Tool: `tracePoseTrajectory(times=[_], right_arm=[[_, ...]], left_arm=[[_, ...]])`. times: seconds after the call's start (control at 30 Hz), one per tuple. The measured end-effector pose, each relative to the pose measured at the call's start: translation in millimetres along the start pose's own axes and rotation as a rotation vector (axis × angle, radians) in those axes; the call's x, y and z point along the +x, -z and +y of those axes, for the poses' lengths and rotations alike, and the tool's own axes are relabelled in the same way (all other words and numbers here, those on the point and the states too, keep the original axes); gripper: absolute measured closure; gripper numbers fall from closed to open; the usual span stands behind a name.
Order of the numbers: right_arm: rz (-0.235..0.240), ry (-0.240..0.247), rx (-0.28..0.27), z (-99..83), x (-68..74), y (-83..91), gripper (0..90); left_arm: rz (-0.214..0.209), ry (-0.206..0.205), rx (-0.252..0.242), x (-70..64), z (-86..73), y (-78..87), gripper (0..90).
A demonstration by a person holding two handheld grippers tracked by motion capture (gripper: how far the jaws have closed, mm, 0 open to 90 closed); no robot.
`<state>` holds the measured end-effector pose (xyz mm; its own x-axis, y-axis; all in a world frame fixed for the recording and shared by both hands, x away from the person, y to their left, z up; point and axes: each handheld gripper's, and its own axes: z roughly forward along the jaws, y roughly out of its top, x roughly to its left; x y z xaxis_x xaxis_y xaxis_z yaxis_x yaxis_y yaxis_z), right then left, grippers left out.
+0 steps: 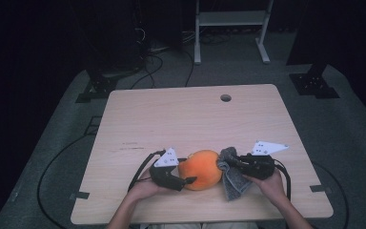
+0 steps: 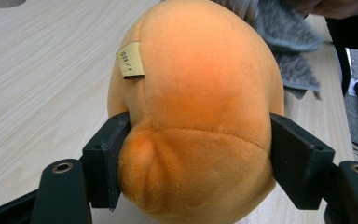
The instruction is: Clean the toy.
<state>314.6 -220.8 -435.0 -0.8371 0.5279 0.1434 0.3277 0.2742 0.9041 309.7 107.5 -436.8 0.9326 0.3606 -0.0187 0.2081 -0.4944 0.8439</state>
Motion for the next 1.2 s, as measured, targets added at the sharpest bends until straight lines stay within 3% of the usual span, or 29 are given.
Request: tracePoseTrajectory(times=[0.1, 0.17, 0.23, 0.33, 0.4, 0.47, 0.63, 0.67, 0.77, 0.8, 1.03, 1.1, 1.2], right_arm=[[0.023, 0.028, -0.03, 11.8, 7.9, -4.9, 78.7], [0.022, 0.029, -0.026, 12.4, 8.9, -10.7, 78.8], [-0.007, 0.038, -0.003, 8.3, 8.2, -14.0, 78.8], [-0.022, 0.01, 0.025, 1.0, 3.4, -12.4, 78.8], [-0.057, -0.006, 0.094, -7.3, -3.6, -7.8, 78.8], [-0.062, -0.008, 0.094, -8.5, -5.5, -5.2, 78.8], [-0.025, 0.058, -0.005, 15.4, 8.1, 1.9, 78.8], [-0.012, 0.094, -0.005, 25.6, 15.1, -3.3, 78.8], [-0.02, 0.117, 0.015, 28.4, 16.1, -9.2, 78.8], [-0.014, 0.083, 0.023, 24.1, 9.4, -11.4, 78.8], [-0.047, 0.009, 0.071, 0.4, -4.0, -3.1, 78.9], [-0.049, 0.024, 0.058, 1.6, -2.4, 3.6, 79.0], [0.003, 0.094, -0.036, 24.8, 15.1, 13.1, 79.1]], left_arm=[[-0.008, -0.022, 0.0, -1.4, -1.1, 1.1, 28.4], [-0.011, -0.014, -0.003, -1.2, -2.7, 2.4, 28.3], [-0.019, -0.002, -0.013, -0.3, -4.2, 2.7, 28.2], [-0.023, -0.001, -0.016, 0.2, -4.2, 2.6, 28.1], [-0.021, -0.013, -0.015, -0.7, -3.7, 2.9, 28.1], [-0.023, -0.028, -0.016, -2.9, -2.7, 2.6, 28.0], [-0.029, -0.081, -0.02, -11.2, 2.4, -2.7, 27.8], [-0.028, -0.091, -0.017, -12.6, 3.3, -3.1, 27.4], [-0.028, -0.092, -0.014, -12.7, 2.5, -1.7, 27.4], [-0.03, -0.085, -0.017, -12.1, 1.7, -1.2, 27.5], [-0.027, -0.073, -0.037, -13.8, 4.8, -4.9, 25.3], [-0.023, -0.07, -0.044, -14.9, 6.7, -6.8, 23.7], [-0.013, -0.06, -0.057, -16.3, 10.4, -11.7, 23.2]])
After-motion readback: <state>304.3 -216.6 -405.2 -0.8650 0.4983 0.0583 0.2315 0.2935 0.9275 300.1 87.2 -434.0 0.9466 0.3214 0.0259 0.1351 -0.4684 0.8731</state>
